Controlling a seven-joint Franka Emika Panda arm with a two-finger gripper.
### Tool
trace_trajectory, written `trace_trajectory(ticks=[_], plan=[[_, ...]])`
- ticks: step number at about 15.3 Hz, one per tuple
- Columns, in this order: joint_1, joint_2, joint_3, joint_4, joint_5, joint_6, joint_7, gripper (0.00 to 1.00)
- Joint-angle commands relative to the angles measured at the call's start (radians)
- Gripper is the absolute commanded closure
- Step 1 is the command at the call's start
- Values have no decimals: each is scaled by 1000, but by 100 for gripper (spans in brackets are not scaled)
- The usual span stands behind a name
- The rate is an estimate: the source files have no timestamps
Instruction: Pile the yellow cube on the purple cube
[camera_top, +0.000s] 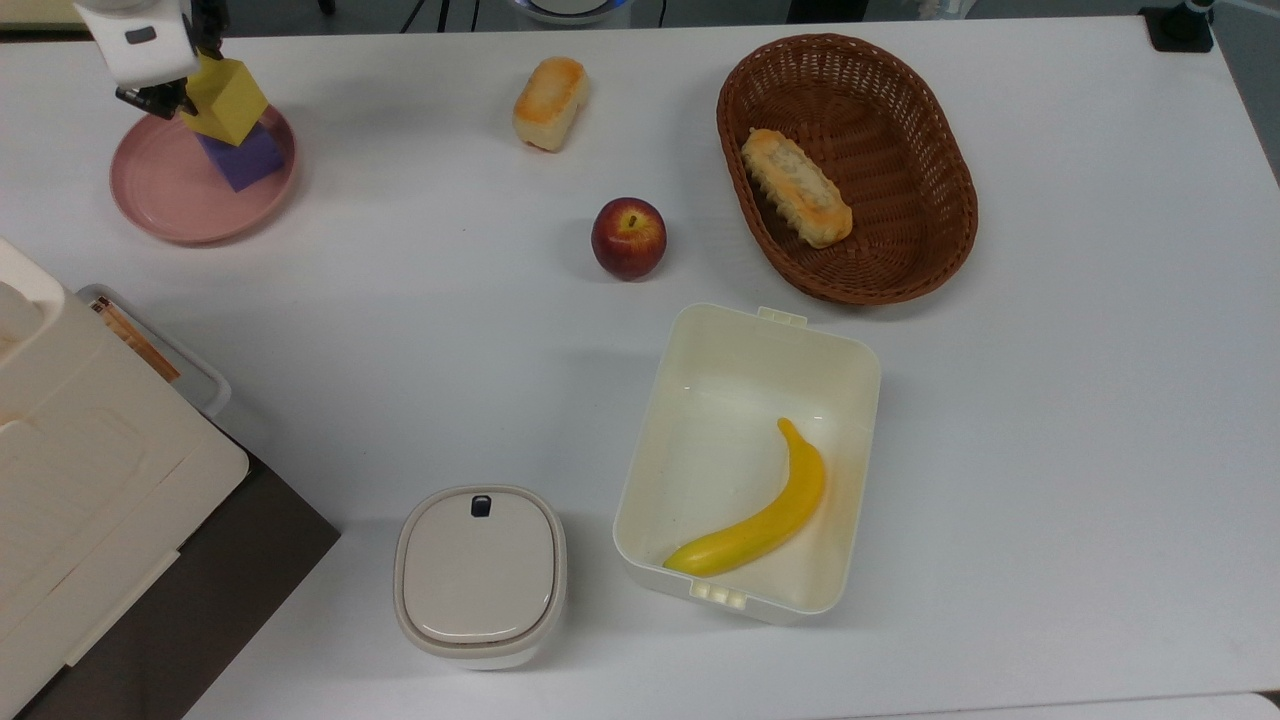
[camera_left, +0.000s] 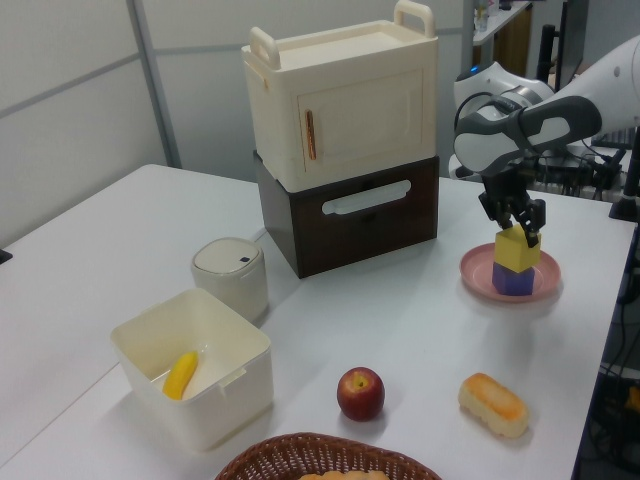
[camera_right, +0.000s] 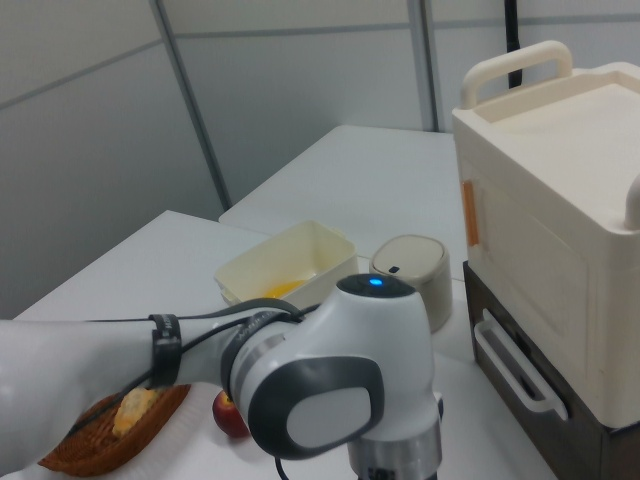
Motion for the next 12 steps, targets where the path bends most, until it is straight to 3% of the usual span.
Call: trace_trajectory(ticks=[1,4,5,7,8,9,12], plan=[[-11,23,-6,-14,-9,49,15,64],[-11,29,-6,-7,-9,55,15,61],[-11,31,-6,0,-9,55,15,54],[-11,29,-6,0,-9,54,15,25],[-11,28,-6,0,-9,52,15,6],[-12,25,-6,2,-7,49,17,0],[-11,11,-4,28,-1,8,65,0]])
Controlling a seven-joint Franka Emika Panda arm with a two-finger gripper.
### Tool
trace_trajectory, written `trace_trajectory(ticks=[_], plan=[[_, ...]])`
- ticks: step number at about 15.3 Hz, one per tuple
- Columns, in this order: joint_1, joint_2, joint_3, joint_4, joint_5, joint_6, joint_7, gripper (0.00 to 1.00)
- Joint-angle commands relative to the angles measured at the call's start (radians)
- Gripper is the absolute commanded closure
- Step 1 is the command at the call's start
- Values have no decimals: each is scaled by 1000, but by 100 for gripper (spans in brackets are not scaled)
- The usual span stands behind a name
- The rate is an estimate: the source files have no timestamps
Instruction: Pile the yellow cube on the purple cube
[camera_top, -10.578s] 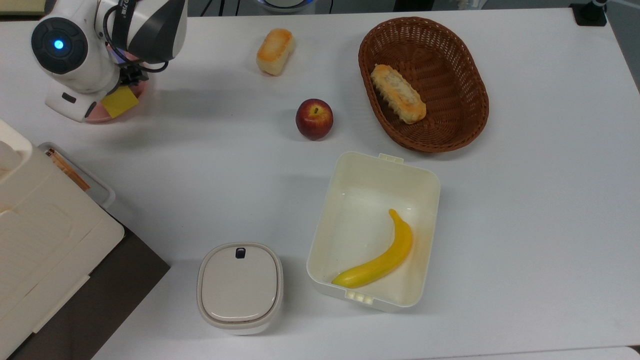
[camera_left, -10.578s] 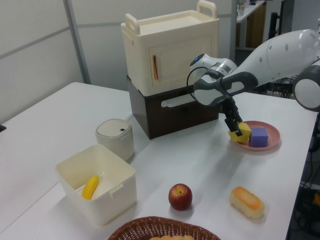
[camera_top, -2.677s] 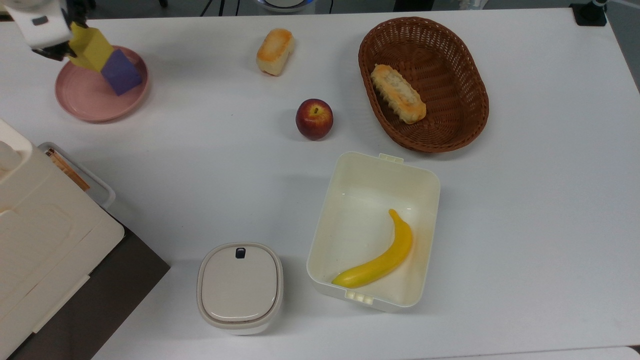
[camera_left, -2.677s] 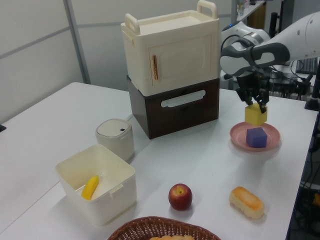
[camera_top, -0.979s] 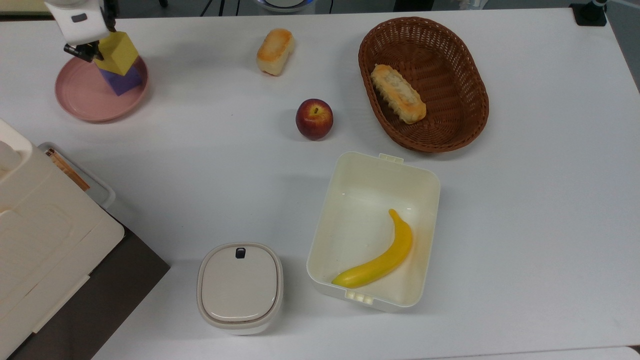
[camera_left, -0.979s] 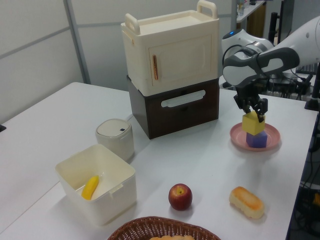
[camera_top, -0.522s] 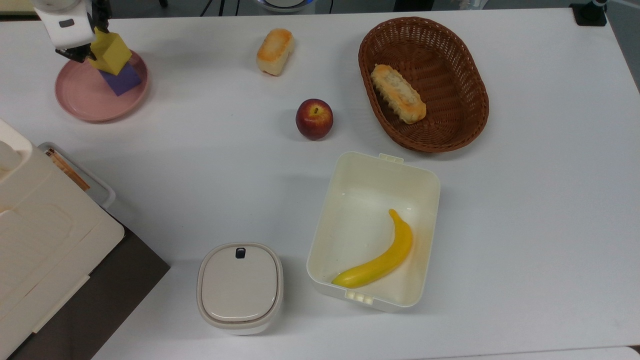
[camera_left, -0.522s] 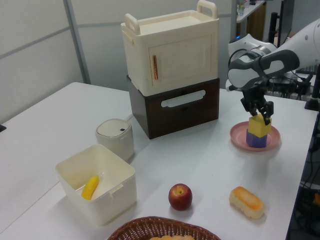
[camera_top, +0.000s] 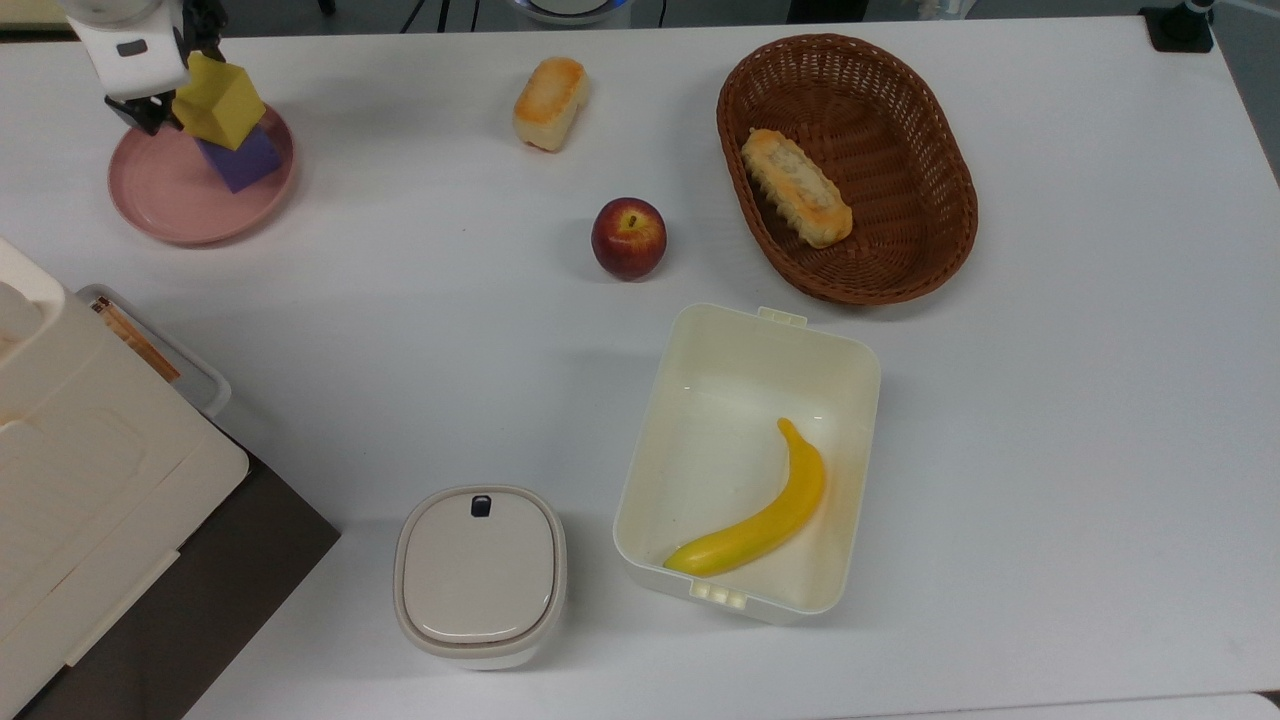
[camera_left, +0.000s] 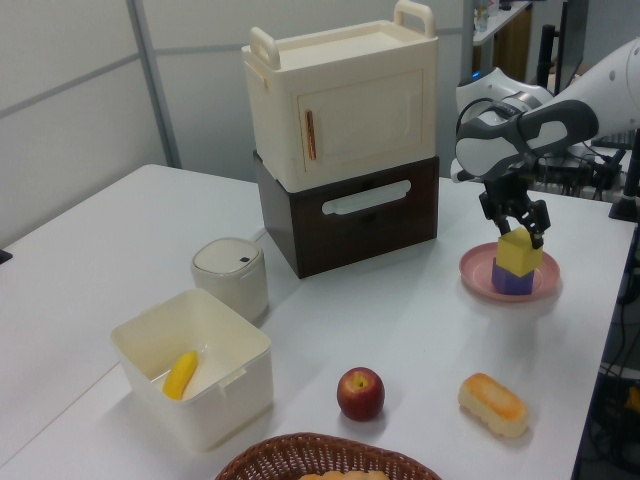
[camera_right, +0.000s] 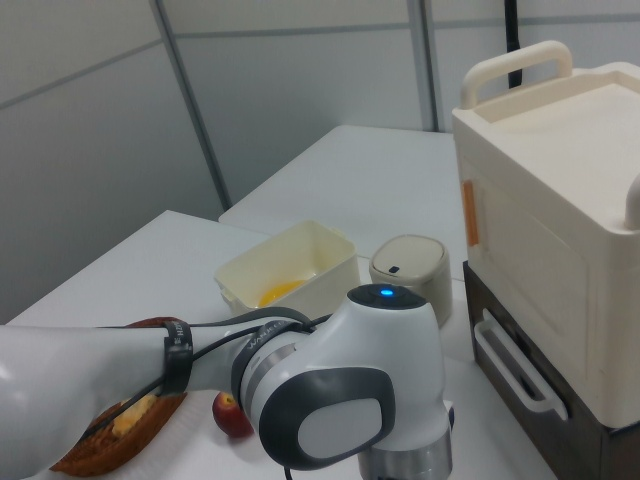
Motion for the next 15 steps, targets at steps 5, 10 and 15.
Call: trace_trajectory(ticks=[5,10,15], plan=[[48,-13,9,206,23,-237,93,0],[157,-19,10,340,29,-326,255,0],[330,-19,9,409,120,-365,716,0]])
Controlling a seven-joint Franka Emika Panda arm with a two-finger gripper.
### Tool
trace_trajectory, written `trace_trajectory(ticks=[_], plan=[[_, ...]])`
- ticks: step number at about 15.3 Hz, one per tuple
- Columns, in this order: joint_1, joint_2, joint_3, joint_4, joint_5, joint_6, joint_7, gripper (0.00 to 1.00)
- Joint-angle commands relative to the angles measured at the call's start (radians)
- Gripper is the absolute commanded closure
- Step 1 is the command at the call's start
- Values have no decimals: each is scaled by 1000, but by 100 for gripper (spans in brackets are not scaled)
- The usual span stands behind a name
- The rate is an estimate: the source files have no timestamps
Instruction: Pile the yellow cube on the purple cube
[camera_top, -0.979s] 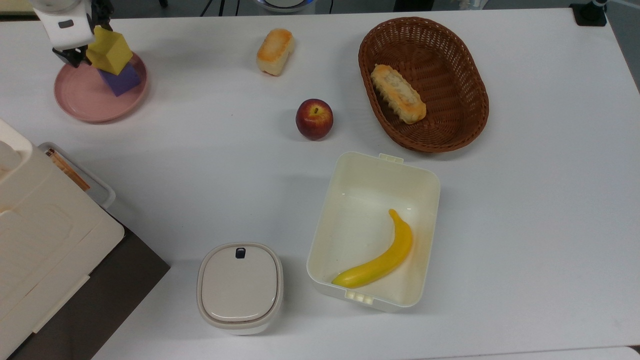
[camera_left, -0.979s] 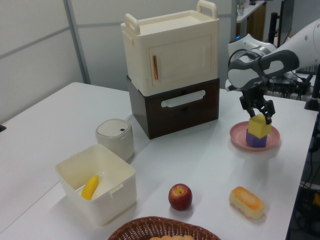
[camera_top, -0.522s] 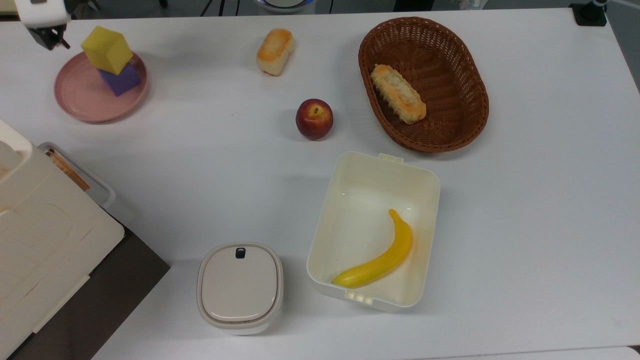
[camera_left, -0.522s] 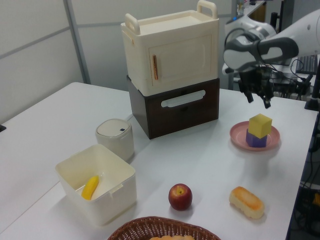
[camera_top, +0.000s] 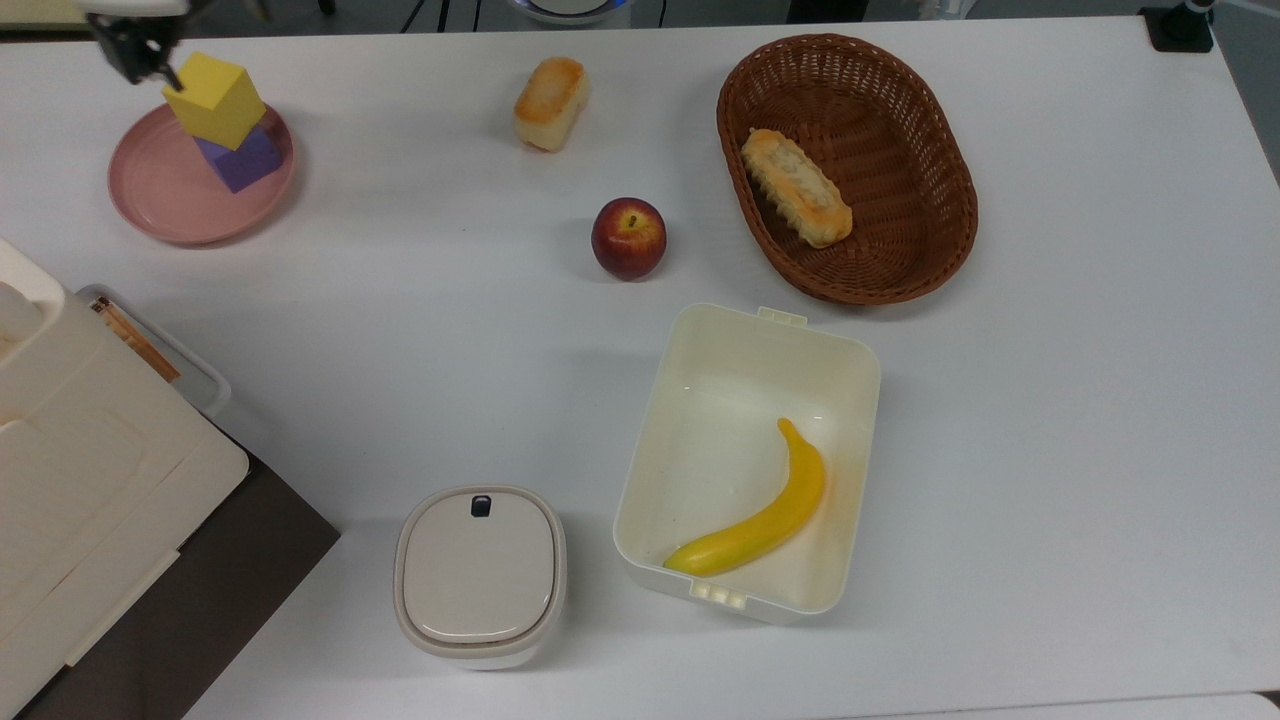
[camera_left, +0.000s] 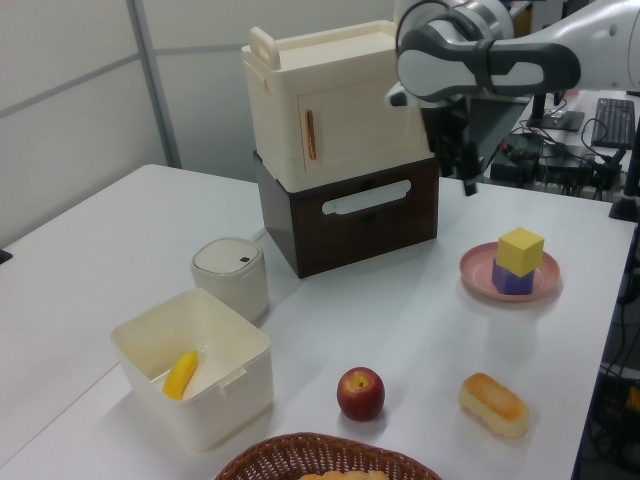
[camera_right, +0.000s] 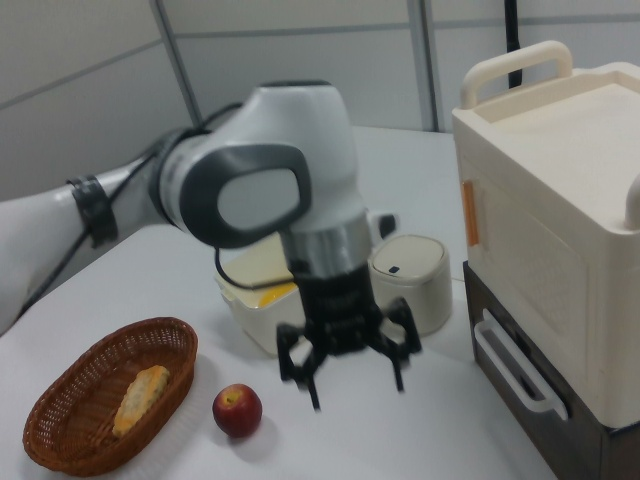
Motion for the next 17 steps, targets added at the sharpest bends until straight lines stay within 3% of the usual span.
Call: trace_trajectory(ticks=[1,4,9,17], plan=[[133,-4,-8,33,38,-28,368,0],[195,-4,-8,45,52,-17,672,0],[230,-4,-9,45,129,-12,915,0],[219,1,-26,36,126,102,977,0]])
